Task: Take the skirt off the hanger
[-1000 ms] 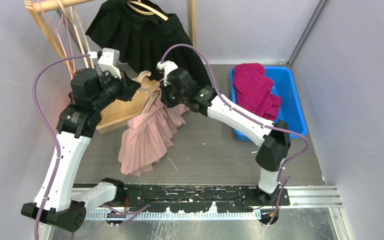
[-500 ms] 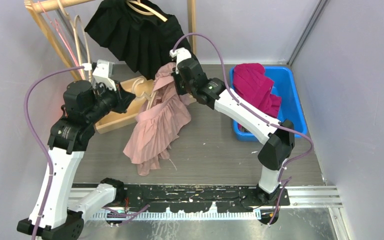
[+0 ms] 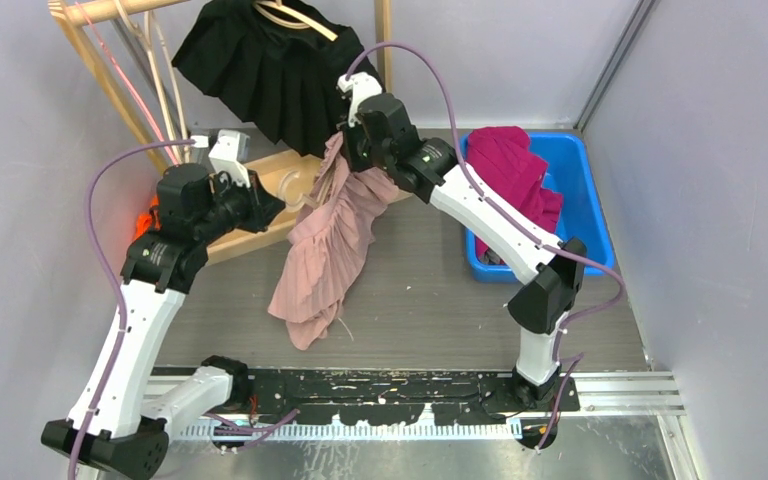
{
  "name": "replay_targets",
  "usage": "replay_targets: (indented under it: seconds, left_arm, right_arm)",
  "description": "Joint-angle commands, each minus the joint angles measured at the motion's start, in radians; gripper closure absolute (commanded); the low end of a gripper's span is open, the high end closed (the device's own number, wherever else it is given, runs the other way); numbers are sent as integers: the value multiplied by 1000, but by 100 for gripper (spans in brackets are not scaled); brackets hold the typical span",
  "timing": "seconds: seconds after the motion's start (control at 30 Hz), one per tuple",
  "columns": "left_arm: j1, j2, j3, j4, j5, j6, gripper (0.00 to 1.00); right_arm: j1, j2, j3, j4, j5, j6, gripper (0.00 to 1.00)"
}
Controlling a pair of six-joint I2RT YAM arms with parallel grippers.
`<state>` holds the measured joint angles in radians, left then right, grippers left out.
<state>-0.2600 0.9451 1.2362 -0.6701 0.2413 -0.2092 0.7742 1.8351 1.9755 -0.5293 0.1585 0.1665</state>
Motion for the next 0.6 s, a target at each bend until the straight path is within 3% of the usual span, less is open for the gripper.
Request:
replay_targets:
  seconds: [0.0, 0.2, 0.57]
  left_arm:
    - [-7, 15, 22, 99, 52, -22, 100]
    - [-19, -22, 39, 54, 59, -30, 100]
    - [-19, -211, 83, -217, -24, -7, 100]
  right_arm:
    - [-12, 44, 123, 3, -99, 28, 97]
    - [-11, 98, 179, -2, -78, 20, 97]
    - [-38, 140, 198, 0, -23, -2, 97]
